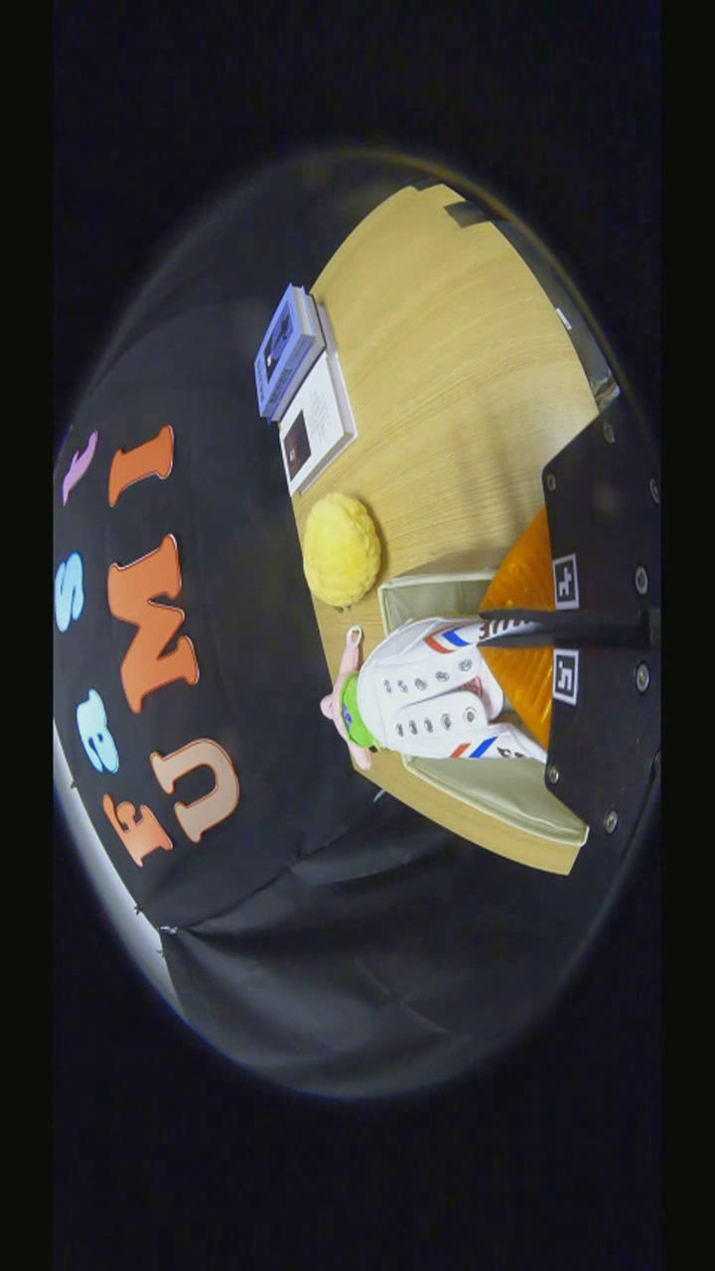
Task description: Open the storage box then place both shoes into the box .Put the left shoe in first, then the right shoe, with the right side of both shoes facing outward in a uniform manner.
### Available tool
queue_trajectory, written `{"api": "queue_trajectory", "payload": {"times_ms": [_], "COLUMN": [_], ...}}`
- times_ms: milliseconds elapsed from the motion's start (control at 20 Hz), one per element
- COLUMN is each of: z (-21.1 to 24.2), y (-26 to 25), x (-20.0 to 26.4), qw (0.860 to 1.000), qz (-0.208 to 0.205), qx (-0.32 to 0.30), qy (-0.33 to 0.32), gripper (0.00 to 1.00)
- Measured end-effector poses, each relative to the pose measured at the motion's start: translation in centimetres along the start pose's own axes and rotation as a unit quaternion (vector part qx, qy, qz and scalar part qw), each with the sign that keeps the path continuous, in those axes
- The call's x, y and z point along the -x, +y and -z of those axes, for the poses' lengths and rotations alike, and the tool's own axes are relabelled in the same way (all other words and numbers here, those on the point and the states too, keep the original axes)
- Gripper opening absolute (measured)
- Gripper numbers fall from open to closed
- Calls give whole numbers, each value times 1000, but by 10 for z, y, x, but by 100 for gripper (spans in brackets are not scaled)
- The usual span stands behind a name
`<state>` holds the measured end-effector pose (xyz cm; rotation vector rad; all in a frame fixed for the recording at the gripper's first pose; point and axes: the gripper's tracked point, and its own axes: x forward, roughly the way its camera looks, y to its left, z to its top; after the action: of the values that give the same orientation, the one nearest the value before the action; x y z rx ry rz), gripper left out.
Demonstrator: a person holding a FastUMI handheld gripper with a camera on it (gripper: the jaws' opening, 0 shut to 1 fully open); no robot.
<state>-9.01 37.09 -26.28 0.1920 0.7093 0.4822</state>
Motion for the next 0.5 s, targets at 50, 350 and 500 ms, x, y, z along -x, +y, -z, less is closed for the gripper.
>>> {"api": "queue_trajectory", "payload": {"times_ms": [50,350,500], "z": [4,8,-38], "y": [0,2,15], "x": [-2,-1,14], "qw": [1000,999,995], "qz": [4,19,11], "qx": [4,46,86], "qy": [4,11,-46], "gripper": [0,17,75]}}
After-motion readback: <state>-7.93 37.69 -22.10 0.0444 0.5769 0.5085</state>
